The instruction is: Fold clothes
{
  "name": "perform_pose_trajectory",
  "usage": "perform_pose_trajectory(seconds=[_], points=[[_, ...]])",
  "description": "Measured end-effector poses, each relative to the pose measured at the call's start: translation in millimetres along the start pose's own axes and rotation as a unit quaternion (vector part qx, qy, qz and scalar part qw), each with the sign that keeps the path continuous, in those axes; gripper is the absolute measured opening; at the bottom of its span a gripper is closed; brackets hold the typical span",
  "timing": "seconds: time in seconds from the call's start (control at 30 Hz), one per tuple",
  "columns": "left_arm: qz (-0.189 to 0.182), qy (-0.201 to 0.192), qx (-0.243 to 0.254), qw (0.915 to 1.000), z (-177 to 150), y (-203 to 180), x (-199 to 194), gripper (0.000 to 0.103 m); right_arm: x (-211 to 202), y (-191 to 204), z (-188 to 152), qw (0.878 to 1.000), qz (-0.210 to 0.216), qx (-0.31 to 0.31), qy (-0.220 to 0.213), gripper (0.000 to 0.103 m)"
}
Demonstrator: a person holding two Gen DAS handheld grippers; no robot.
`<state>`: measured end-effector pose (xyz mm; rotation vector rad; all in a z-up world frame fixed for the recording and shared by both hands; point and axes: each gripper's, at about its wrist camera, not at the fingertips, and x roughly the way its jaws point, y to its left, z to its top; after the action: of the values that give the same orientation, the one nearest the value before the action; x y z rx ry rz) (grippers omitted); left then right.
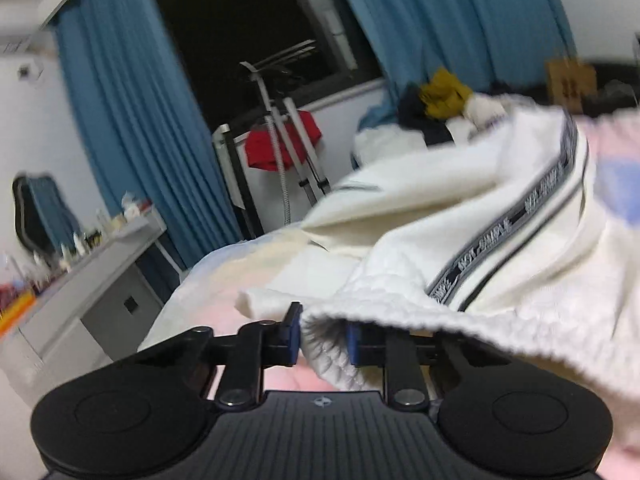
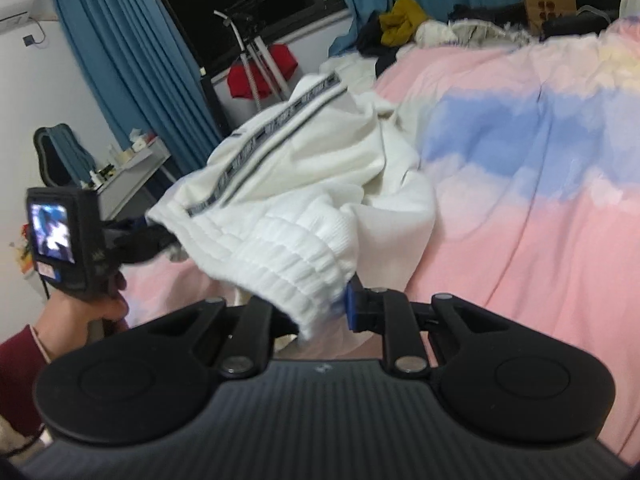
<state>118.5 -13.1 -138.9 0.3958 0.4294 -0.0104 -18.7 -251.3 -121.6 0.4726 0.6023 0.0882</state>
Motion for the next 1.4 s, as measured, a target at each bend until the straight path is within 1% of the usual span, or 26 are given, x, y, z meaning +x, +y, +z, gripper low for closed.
perform_pose_trajectory(seconds=[0.03,0.1,0.2,0.27,0.3,0.4,0.47,0.53,0.6,0.67,0.73,0.77,0.83,0.87,0.9,0.97,1.0,1.07,1.1,1.13,1.17,1.23,1.27,1.3,1.33,1.4], points=[[-0.005,-0.002,-0.019,0.9998,1.1,9.0,-7.2,0.015,-1.5,4.1,-3.0,1.0,0.004,0.0,0.003,0.02],[-0.016,-0.01,-0.055,0.9983,8.3,40.2,-30.5,0.011,-6.5,16.6,-9.1,1.0,0.019,0.004,0.011,0.02],[-0.021,-0.025,-0.096,0.9948,68.9,110.5,-3.0,0.01,-11.3,49.4,-17.8,0.998,0.055,0.0,0.025,0.02],[-0.014,-0.037,-0.123,0.9917,81.4,163.2,-13.3,0.01,-11.8,83.4,-22.2,0.996,0.088,-0.021,0.028,0.02],[-0.005,-0.042,-0.132,0.9903,85.4,188.8,-10.1,0.009,-11.4,101.5,-24.1,0.993,0.107,-0.031,0.029,0.02],[0.031,-0.044,-0.158,0.9859,94.7,267.7,-7.1,0.009,-0.8,161.7,-30.9,0.983,0.167,-0.068,0.039,0.02],[0.065,-0.024,-0.168,0.9832,85.0,312.2,-1.9,0.01,14.5,196.0,-36.4,0.975,0.199,-0.086,0.054,0.02],[0.097,0.011,-0.177,0.9793,68.6,349.7,7.4,0.01,34.8,226.7,-45.4,0.965,0.229,-0.105,0.071,0.02],[0.124,0.06,-0.182,0.9737,35.4,375.7,22.2,0.01,65.9,246.4,-61.5,0.957,0.243,-0.121,0.1,0.02],[0.136,0.125,-0.195,0.9633,-6.9,394.6,46.5,0.01,98.6,264.7,-78.5,0.948,0.254,-0.136,0.132,0.02],[0.129,0.185,-0.216,0.95,-48.0,405.5,65.8,0.01,124.6,271.1,-94.4,0.945,0.246,-0.141,0.165,0.02],[0.124,0.205,-0.229,0.9435,-68.4,405.9,72.9,0.011,133.1,272.0,-100.4,0.943,0.243,-0.145,0.176,0.02],[0.122,0.2,-0.245,0.9407,-87.9,402.7,69.2,0.012,141.5,272.0,-106.3,0.94,0.241,-0.155,0.186,0.02],[0.122,0.192,-0.247,0.9417,-90.8,400.2,63.6,0.012,140.7,271.4,-105.1,0.939,0.242,-0.161,0.186,0.02],[0.12,0.185,-0.251,0.9425,-89.5,400.3,57.4,0.011,138.3,270.4,-102.7,0.938,0.243,-0.164,0.186,0.02],[0.119,0.174,-0.262,0.9419,-83.0,406.7,54.4,0.015,130.8,267.7,-96.6,0.935,0.247,-0.17,0.189,0.023],[0.118,0.168,-0.268,0.9412,-79.6,410.0,49.5,0.019,125.5,266.2,-93.1,0.933,0.249,-0.175,0.19,0.023],[0.116,0.157,-0.281,0.9397,-73.0,416.4,39.9,0.034,112.3,267.6,-92.6,0.932,0.25,-0.189,0.183,0.027],[0.116,0.152,-0.284,0.9395,-73.9,415.2,38.9,0.047,106.1,265.4,-90.6,0.931,0.25,-0.196,0.179,0.029],[0.118,0.148,-0.285,0.9396,-69.3,409.6,40.9,0.055,101.1,263.1,-88.9,0.931,0.249,-0.201,0.175,0.033],[0.12,0.145,-0.281,0.9411,-66.7,407.5,43.4,0.058,96.7,260.9,-87.3,0.931,0.247,-0.205,0.172,0.039],[0.125,0.137,-0.273,0.9439,-61.6,403.2,47.5,0.071,86.5,256.2,-89.6,0.934,0.233,-0.21,0.169,0.045],[0.132,0.131,-0.268,0.9453,-63.5,399.2,28.4,0.076,82.5,254.3,-88.9,0.937,0.226,-0.209,0.167,0.049],[0.141,0.12,-0.261,0.9473,-64.0,395.1,9.5,0.087,78.9,252.6,-87.2,0.939,0.219,-0.207,0.164,0.051],[0.15,0.109,-0.255,0.9491,-64.7,390.8,-9.2,0.09,74.0,249.1,-85.7,0.942,0.214,-0.204,0.159,0.053],[0.154,0.093,-0.247,0.9522,-65.6,377.5,-41.7,0.091,65.3,242.9,-82.1,0.947,0.204,-0.201,0.148,0.054]])
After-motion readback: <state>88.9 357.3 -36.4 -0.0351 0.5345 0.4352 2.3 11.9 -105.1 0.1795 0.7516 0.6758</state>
